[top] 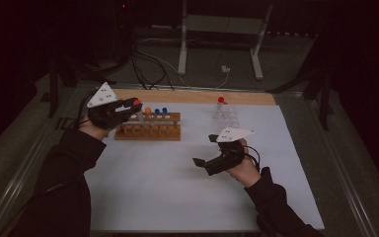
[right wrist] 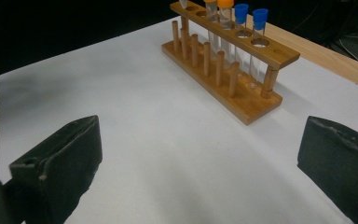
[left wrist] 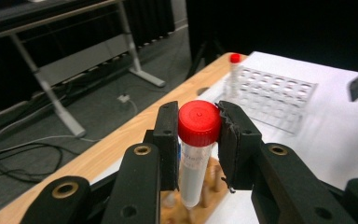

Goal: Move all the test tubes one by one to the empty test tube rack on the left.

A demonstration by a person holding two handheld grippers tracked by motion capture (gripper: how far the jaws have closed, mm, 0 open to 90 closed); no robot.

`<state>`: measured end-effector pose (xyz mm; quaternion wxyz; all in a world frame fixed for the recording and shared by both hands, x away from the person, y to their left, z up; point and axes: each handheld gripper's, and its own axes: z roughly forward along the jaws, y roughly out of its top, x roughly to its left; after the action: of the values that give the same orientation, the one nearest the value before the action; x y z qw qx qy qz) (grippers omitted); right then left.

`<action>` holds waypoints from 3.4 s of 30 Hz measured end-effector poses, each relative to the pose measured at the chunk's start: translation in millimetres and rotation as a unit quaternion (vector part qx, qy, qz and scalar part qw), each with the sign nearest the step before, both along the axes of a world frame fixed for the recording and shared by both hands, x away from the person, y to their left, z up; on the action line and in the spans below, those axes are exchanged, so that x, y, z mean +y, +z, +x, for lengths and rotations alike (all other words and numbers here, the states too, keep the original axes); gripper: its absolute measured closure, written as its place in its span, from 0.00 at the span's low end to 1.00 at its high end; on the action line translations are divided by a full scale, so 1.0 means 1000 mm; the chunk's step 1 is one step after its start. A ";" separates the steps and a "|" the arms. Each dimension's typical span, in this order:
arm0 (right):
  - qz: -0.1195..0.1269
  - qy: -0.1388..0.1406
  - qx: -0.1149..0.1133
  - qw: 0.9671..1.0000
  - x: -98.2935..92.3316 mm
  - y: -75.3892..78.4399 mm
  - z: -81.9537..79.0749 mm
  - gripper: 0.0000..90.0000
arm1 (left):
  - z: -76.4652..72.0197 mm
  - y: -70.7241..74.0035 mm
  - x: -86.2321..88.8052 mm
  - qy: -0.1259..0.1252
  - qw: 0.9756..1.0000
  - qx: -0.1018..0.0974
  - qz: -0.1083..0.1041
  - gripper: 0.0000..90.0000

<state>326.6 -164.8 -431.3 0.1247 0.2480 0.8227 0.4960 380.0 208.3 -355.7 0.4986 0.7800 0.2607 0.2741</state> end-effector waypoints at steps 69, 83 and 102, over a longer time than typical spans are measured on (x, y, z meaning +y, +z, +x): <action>0.007 -0.011 -0.002 1.000 -0.009 0.002 0.003 0.00 | 0.057 -0.091 0.012 0.125 0.989 0.073 0.002 0.80; 0.010 -0.014 0.002 1.000 -0.011 0.001 0.005 0.00 | 0.062 -0.084 0.013 0.115 0.988 0.097 0.026 0.80; 0.013 -0.019 0.002 1.000 -0.014 0.002 0.006 0.00 | 0.062 -0.082 0.013 0.112 0.988 0.106 0.023 0.75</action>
<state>332.3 -178.9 -429.1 0.1290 0.2662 0.8115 0.5040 442.2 221.7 -437.9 0.4164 0.7816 0.3913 0.2503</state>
